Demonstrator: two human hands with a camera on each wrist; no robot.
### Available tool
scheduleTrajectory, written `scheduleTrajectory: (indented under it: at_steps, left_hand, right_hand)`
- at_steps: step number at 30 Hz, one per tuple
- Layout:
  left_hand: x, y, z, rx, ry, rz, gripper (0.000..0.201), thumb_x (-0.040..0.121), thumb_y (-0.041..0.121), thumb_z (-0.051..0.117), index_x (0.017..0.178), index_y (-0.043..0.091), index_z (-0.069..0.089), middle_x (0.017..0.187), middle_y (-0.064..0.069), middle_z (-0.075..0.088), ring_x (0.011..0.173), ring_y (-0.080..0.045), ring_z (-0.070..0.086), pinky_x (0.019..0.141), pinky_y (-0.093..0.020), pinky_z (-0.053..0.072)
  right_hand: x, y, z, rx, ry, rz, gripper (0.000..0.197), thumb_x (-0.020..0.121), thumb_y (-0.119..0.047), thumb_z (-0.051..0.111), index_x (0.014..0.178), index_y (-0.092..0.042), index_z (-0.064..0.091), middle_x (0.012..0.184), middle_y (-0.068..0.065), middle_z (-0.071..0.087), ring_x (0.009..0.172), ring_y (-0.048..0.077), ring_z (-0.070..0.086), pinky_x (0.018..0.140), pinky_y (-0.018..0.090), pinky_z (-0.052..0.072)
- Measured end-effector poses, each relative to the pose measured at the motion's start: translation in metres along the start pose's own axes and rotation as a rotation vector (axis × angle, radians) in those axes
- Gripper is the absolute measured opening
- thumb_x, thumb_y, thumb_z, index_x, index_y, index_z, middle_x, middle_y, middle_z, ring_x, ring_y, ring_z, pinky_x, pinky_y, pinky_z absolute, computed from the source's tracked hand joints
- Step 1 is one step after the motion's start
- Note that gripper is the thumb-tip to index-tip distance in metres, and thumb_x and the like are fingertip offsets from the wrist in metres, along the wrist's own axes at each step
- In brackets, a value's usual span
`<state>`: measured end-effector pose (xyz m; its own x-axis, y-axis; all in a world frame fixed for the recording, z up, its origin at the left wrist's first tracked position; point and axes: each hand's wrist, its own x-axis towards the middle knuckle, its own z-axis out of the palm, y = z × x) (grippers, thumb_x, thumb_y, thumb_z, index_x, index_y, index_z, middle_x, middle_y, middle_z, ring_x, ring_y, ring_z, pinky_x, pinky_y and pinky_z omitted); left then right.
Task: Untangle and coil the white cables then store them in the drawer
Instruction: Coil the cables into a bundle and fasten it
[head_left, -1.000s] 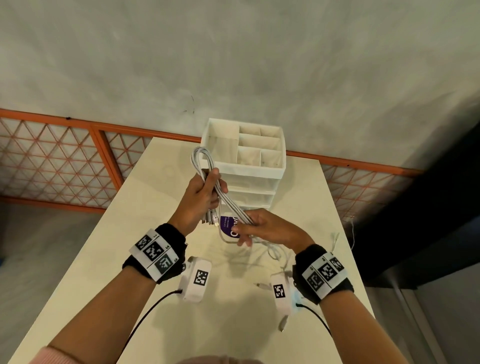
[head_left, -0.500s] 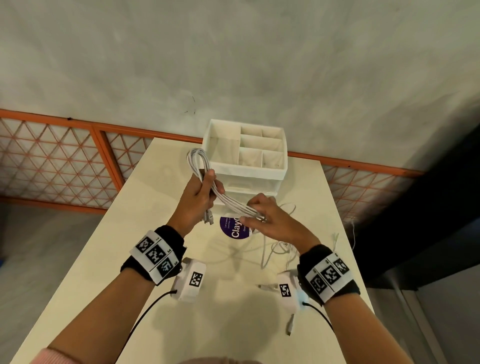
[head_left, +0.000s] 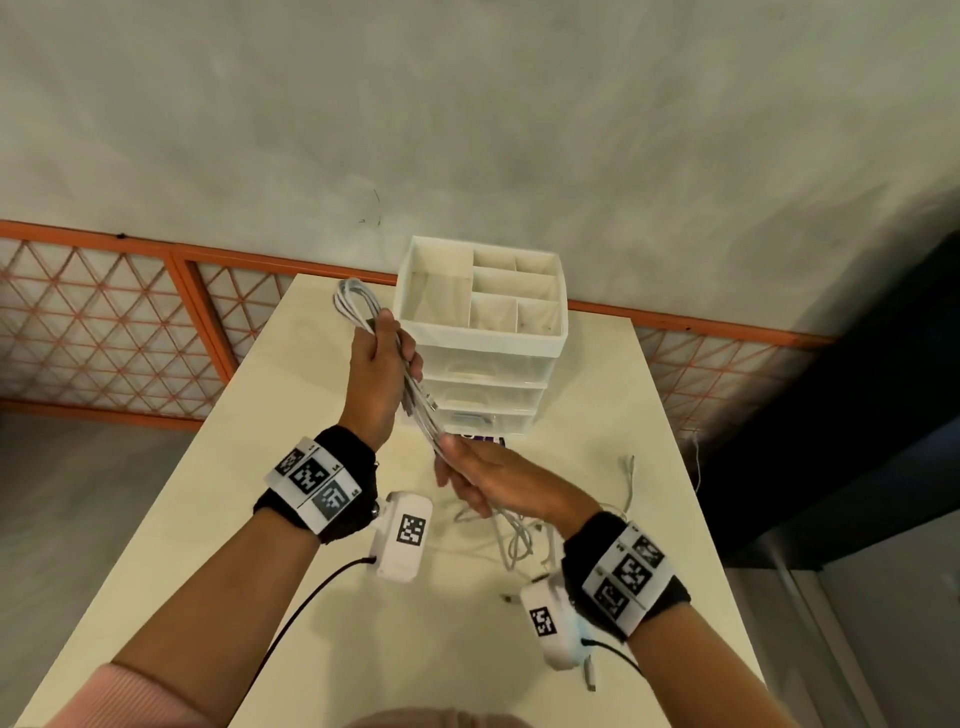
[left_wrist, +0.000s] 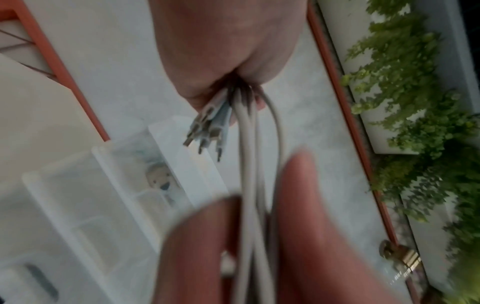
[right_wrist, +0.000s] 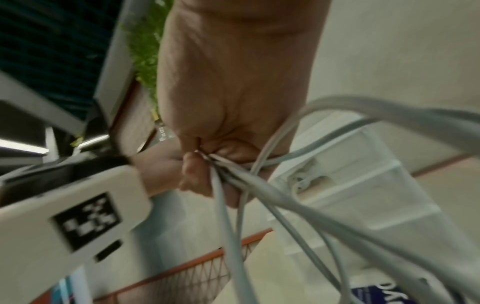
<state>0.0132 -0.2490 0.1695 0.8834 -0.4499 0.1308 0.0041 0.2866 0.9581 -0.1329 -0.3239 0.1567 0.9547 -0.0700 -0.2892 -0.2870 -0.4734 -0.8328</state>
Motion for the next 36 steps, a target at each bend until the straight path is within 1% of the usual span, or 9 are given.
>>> scheduleTrajectory:
  at_steps: [7,10,15,20,23,25,29,32,36]
  left_hand:
    - [0.005,0.005,-0.02,-0.023,-0.096,-0.018,0.043,0.102,0.027,0.03,0.061,0.016,0.037,0.047,0.009,0.038,0.041,-0.01,0.039,0.047,-0.022,0.036]
    - [0.001,0.008,-0.021,0.052,-0.171,-0.031,0.045,0.102,0.028,0.032,0.058,0.02,0.036,0.046,0.01,0.034,0.041,-0.009,0.032,0.044,-0.021,0.032]
    - [-0.015,0.021,-0.005,0.188,-0.399,-0.068,0.036,0.101,0.028,0.036,0.066,0.018,0.033,0.054,0.005,0.027,0.045,-0.008,0.024,0.041,-0.017,0.026]
    - [-0.032,0.023,0.015,0.19,-0.546,-0.088,0.039,0.101,0.03,0.035,0.063,0.019,0.032,0.054,0.005,0.025,0.045,-0.008,0.022,0.042,-0.017,0.026]
    - [-0.036,0.024,0.019,0.208,-0.553,-0.064,0.039,0.101,0.032,0.031,0.07,0.01,0.041,0.052,0.007,0.039,0.046,-0.008,0.035,0.046,-0.02,0.033]
    - [-0.037,0.026,0.02,0.262,-0.56,-0.026,0.042,0.102,0.032,0.029,0.087,-0.001,0.05,0.063,-0.001,0.056,0.057,-0.014,0.051,0.054,-0.025,0.043]
    - [-0.044,0.029,0.022,0.292,-0.576,-0.035,0.037,0.102,0.027,0.027,0.09,0.011,0.058,0.07,0.002,0.069,0.07,-0.011,0.067,0.067,-0.018,0.05]
    - [-0.047,0.03,0.023,0.266,-0.614,-0.077,0.039,0.102,0.029,0.026,0.086,0.01,0.056,0.069,-0.008,0.067,0.06,-0.023,0.065,0.063,-0.028,0.054]
    - [-0.049,0.029,0.02,0.266,-0.638,-0.107,0.045,0.101,0.033,0.031,0.066,0.011,0.046,0.05,-0.001,0.048,0.042,-0.017,0.042,0.053,-0.029,0.045]
  right_hand:
    - [-0.019,0.019,-0.039,0.019,-0.164,0.093,0.039,0.102,-0.036,0.029,0.083,-0.01,0.052,0.057,-0.002,0.033,0.048,0.006,0.04,0.063,0.024,0.04]
    - [-0.022,0.008,-0.051,-0.165,-0.029,0.079,0.036,0.1,-0.036,0.038,0.091,-0.009,0.06,0.058,-0.017,0.047,0.053,-0.004,0.043,0.065,0.017,0.042]
    - [-0.025,-0.025,-0.066,-0.341,0.166,-0.112,0.022,0.094,-0.024,0.055,0.097,-0.007,0.068,0.058,-0.02,0.056,0.058,-0.009,0.052,0.059,0.01,0.038]
    - [-0.024,-0.05,-0.072,-0.384,0.276,-0.216,0.016,0.084,-0.023,0.069,0.095,-0.012,0.073,0.066,-0.005,0.066,0.062,0.007,0.059,0.064,0.014,0.044]
    - [-0.026,-0.057,-0.071,-0.355,0.355,-0.278,0.02,0.079,-0.018,0.074,0.089,-0.007,0.06,0.064,-0.013,0.063,0.063,0.006,0.063,0.06,0.008,0.042]
    - [-0.028,-0.06,-0.069,-0.332,0.377,-0.285,0.027,0.078,-0.017,0.075,0.088,-0.009,0.052,0.068,-0.012,0.064,0.068,0.006,0.064,0.059,0.007,0.042]
    - [-0.025,-0.062,-0.063,-0.388,0.373,-0.312,0.028,0.081,-0.012,0.071,0.087,-0.015,0.044,0.065,-0.001,0.064,0.062,0.015,0.063,0.062,0.025,0.05]
    - [-0.024,-0.062,-0.062,-0.428,0.375,-0.309,0.032,0.081,-0.012,0.068,0.089,-0.016,0.037,0.058,0.005,0.063,0.057,0.02,0.061,0.061,0.041,0.05]
    - [-0.025,-0.063,-0.067,-0.486,0.416,-0.265,0.046,0.073,-0.032,0.078,0.087,-0.019,0.037,0.063,-0.005,0.059,0.055,0.009,0.055,0.058,0.031,0.045]
